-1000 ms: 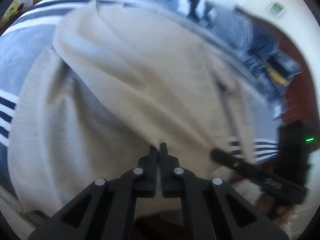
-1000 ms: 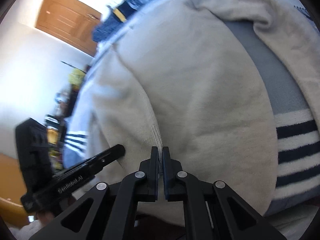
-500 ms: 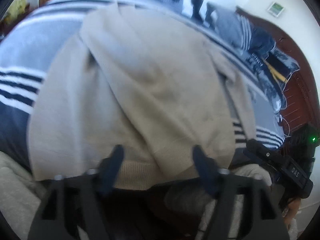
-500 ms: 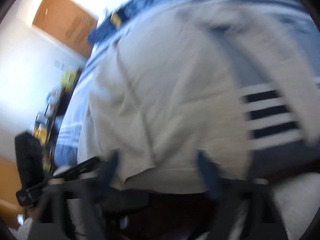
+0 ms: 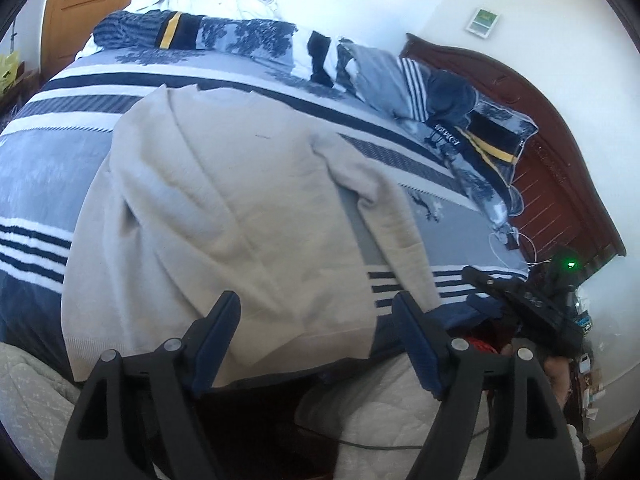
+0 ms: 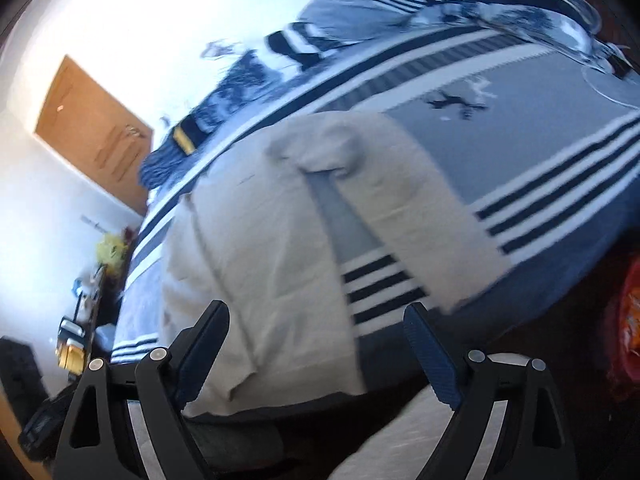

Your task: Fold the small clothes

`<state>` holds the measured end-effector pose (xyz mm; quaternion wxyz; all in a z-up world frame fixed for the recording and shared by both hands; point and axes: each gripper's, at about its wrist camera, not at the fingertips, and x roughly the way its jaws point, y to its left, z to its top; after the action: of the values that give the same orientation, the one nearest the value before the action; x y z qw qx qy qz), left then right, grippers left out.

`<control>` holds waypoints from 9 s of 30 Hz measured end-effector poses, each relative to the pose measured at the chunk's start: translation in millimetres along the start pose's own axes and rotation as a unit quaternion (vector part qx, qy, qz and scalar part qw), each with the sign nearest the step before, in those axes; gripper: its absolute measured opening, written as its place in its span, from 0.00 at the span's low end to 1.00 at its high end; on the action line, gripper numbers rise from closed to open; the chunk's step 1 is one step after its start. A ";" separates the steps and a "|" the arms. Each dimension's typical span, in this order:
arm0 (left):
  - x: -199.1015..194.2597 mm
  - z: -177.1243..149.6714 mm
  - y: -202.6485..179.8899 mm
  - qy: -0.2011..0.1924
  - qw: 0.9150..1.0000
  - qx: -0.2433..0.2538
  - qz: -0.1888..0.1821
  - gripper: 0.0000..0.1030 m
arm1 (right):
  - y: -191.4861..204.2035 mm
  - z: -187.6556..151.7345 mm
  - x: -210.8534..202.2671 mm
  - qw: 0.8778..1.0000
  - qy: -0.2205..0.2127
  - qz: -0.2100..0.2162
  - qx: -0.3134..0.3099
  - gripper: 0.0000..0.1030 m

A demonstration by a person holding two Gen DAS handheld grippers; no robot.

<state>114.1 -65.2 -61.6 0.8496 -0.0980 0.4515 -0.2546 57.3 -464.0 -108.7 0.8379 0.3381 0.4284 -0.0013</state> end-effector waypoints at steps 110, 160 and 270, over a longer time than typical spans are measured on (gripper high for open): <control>160.4 182.0 70.3 0.073 0.997 0.014 -0.017 0.60 | 42.2 183.5 263.5 0.990 0.083 0.096 0.053 0.53; 346.3 326.7 87.9 0.167 0.966 -0.134 -0.144 0.05 | -3.5 179.0 351.7 0.885 0.151 0.339 0.280 0.04; 27.7 -22.9 213.6 -0.005 0.979 -0.158 0.125 0.50 | 95.1 1.6 160.0 0.979 0.154 0.125 -0.051 0.56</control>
<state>181.7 103.6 -179.3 0.8506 -0.1750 0.4907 -0.0713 187.5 -345.6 -169.3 0.7717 0.3415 0.5063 0.1774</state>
